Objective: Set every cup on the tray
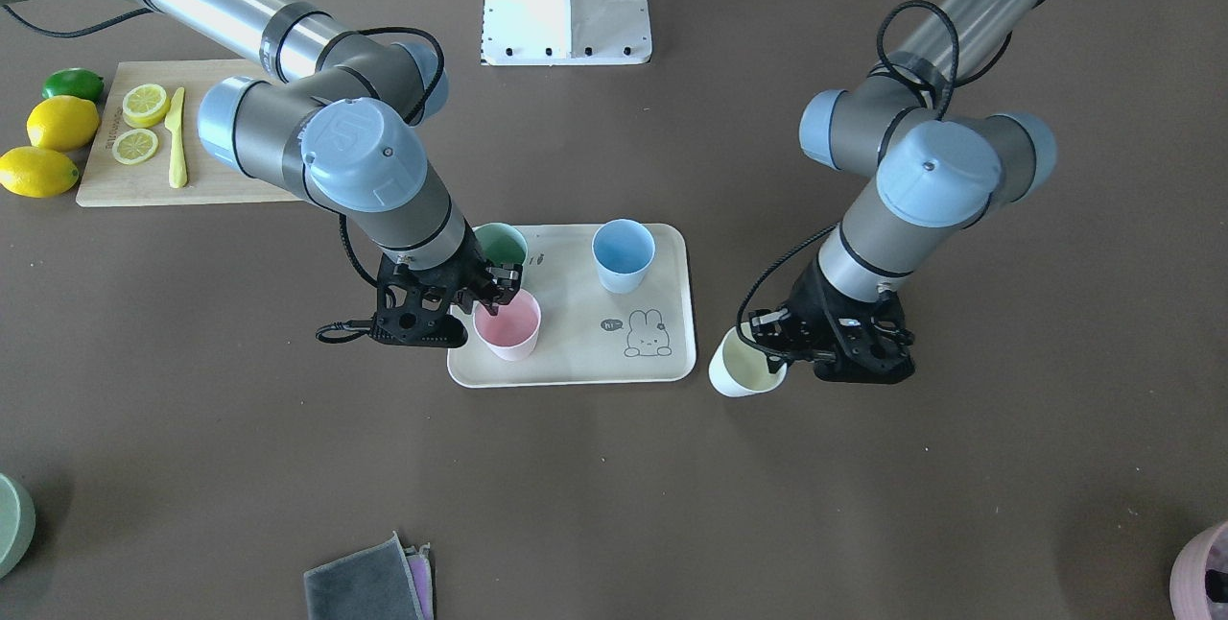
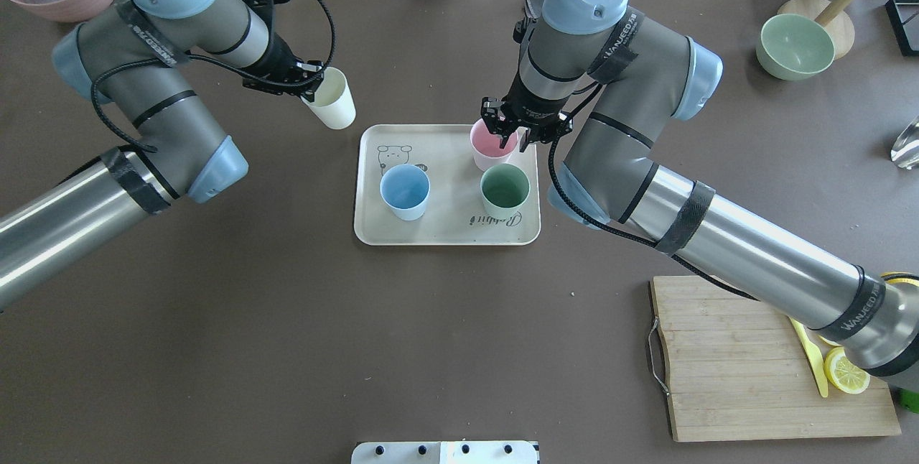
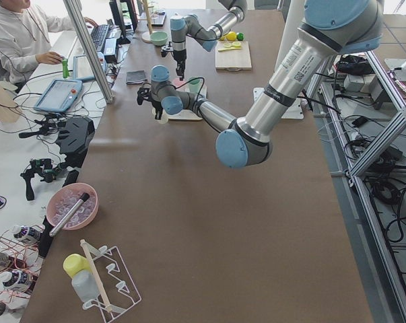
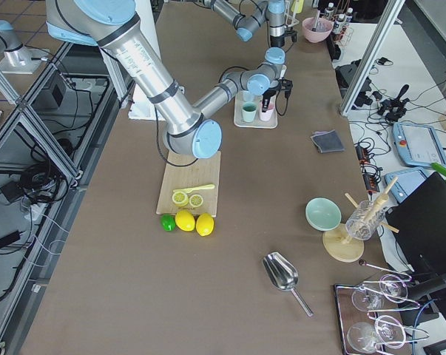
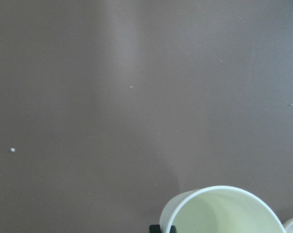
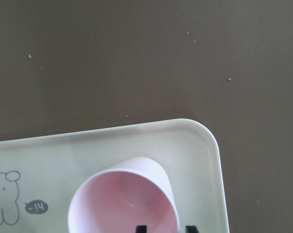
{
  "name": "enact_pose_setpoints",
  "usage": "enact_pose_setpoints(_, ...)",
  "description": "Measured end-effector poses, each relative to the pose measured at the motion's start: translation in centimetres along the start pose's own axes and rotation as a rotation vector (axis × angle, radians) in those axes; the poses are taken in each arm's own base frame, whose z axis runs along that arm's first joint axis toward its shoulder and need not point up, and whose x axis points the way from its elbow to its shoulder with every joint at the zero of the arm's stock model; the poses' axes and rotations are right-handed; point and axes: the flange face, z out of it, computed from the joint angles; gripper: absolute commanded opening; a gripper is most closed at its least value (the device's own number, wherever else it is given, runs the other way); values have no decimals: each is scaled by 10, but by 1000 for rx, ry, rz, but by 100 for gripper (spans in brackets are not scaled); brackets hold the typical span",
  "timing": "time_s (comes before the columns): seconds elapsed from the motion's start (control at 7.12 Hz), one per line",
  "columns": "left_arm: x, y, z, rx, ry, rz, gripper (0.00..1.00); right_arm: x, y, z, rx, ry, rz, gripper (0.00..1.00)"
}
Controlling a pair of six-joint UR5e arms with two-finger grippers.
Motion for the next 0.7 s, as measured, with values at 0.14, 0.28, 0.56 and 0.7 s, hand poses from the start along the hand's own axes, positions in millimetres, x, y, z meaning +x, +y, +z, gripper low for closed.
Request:
enact_pose_setpoints(0.14,38,15,2,0,20,-23,0,3,-4,-8,-4,-10,2,100)
enact_pose_setpoints(0.28,67,30,1,-5,26,-34,0,14,-14,-24,-14,-29,14,100)
enact_pose_setpoints(0.56,103,77,22,19,9,-2,98,58,-28,-60,-21,-67,36,100)
enact_pose_setpoints(0.7,108,92,29,34,0,13,98,79,-33,-71,-21,-76,36,100)
